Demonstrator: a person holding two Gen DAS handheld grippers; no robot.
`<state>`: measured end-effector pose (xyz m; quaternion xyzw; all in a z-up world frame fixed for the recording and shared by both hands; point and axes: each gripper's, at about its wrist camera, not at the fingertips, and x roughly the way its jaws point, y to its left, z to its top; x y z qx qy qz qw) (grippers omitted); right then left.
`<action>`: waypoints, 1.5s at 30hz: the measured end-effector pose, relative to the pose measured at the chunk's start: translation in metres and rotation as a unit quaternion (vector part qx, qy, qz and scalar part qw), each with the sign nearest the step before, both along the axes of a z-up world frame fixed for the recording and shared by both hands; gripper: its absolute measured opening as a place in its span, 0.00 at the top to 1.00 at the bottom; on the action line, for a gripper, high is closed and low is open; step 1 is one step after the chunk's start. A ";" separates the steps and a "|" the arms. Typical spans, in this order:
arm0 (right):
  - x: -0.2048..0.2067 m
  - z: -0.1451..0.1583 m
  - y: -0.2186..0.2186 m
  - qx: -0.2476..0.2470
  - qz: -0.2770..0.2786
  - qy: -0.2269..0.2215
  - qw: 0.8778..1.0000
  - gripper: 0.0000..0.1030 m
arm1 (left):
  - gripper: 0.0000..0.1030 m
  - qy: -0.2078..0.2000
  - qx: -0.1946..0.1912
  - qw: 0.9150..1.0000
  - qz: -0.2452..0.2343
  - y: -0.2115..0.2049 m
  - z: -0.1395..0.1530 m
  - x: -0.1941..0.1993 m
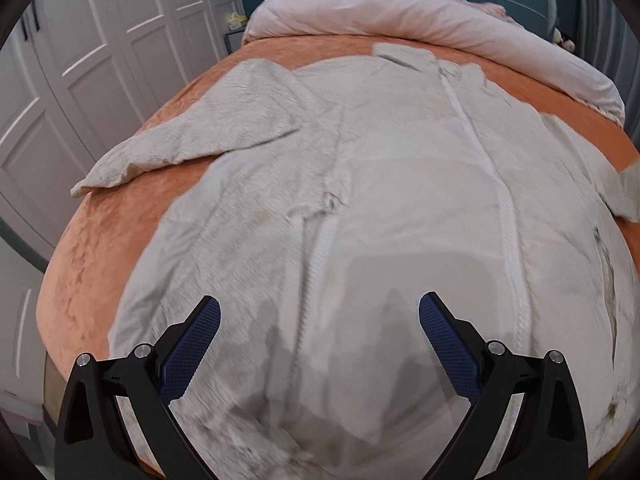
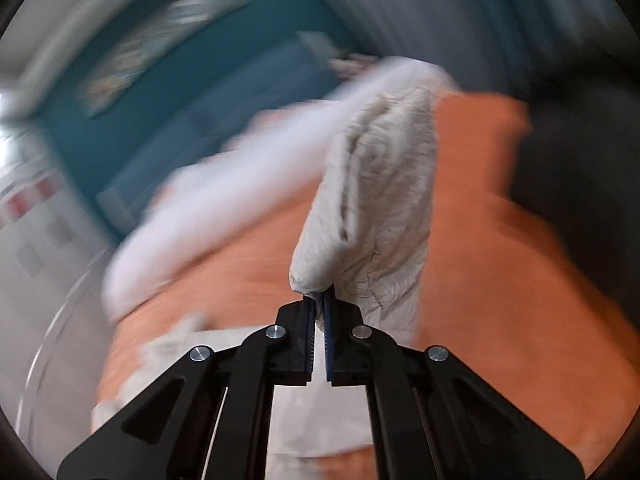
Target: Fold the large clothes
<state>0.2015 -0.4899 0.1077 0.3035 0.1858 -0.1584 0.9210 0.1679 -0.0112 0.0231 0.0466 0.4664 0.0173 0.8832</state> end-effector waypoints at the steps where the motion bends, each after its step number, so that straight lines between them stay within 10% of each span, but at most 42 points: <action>1: 0.014 0.013 0.025 -0.017 0.035 -0.012 0.999 0.98 | 0.06 -0.003 -0.002 1.000 0.003 0.003 0.002 0.003; 8: 0.115 0.034 0.252 -0.101 0.302 -0.033 0.947 0.98 | 0.06 -0.030 -0.038 0.998 0.026 0.031 0.023 0.028; 17: 0.148 -0.106 0.421 -0.140 0.409 0.156 0.888 0.78 | 0.06 -0.040 -0.077 0.996 0.028 0.062 0.028 0.054; 23: 0.088 -0.063 0.339 -0.073 0.350 0.065 0.932 0.52 | 0.06 -0.031 -0.156 0.987 0.015 0.069 0.021 0.100; 31: 0.067 -0.063 0.184 -0.060 0.170 0.104 0.978 0.50 | 0.07 0.043 -0.293 0.955 0.019 0.034 -0.032 0.199; 35: 0.079 -0.064 0.162 -0.066 0.160 0.103 0.979 0.64 | 0.59 0.050 -0.317 0.947 0.015 0.023 -0.046 0.220; 37: 0.095 -0.066 0.167 -0.070 0.180 0.102 0.976 0.96 | 0.75 0.029 -0.303 0.953 -0.013 0.014 -0.032 0.228; 45: 0.131 -0.083 0.164 -0.072 0.169 0.100 0.978 0.99 | 0.80 -0.050 -0.214 0.974 -0.063 -0.007 0.008 0.252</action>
